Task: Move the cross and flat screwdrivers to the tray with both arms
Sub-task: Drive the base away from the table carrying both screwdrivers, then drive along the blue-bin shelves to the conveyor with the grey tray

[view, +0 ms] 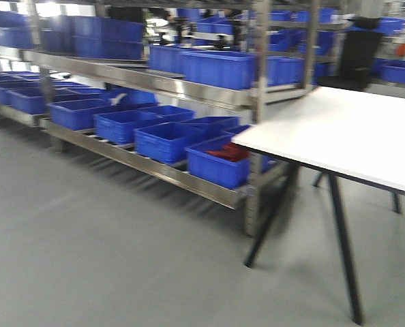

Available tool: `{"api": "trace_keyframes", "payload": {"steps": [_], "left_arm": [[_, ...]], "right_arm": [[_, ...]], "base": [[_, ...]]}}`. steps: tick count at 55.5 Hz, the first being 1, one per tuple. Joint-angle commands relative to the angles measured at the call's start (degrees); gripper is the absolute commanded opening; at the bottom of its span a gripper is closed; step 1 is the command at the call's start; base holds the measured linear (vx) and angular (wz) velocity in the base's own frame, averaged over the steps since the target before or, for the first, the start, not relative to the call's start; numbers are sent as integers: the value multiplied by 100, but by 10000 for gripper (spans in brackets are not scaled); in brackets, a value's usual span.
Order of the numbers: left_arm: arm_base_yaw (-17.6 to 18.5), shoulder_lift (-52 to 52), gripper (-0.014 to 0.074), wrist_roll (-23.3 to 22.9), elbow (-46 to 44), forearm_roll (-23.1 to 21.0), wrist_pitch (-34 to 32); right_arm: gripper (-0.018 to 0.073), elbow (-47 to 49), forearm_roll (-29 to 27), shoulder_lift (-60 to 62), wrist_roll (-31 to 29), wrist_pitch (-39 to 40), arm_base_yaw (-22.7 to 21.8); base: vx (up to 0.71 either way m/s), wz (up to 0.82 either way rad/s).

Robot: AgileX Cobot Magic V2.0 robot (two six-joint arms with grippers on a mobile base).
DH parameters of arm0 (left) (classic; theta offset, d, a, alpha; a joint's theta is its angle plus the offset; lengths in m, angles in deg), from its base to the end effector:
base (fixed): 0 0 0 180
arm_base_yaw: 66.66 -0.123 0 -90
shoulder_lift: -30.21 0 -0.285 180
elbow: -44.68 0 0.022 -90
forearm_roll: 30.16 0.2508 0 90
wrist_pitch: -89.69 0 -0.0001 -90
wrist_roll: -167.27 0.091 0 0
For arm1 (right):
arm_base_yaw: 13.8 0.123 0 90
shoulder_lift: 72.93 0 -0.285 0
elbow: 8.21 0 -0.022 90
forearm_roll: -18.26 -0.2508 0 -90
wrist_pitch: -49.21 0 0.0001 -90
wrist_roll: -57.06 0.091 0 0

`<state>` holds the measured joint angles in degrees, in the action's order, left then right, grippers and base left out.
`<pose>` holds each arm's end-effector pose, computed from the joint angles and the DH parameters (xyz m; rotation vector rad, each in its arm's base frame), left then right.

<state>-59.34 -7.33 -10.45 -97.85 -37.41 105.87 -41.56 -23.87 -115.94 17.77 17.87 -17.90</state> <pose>0.1003 -0.0161 0.3810 0.0641 1.5914 -0.1913 0.1159 0.0236 0.3821 -0.2209 1.7372 0.2401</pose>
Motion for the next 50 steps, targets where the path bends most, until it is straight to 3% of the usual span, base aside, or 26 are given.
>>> {"api": "trace_keyframes", "payload": {"steps": [1,50], "left_arm": [[24,-19,0,-8,-149,-50,-560],[24,-19,0,-8,-149,-50,-555]], "right_arm": [[-8,174,-213,-2,-29,430,1],[-8,174,-213,-2,-29,430,1]], "base": [[53,71],[53,53]]}}
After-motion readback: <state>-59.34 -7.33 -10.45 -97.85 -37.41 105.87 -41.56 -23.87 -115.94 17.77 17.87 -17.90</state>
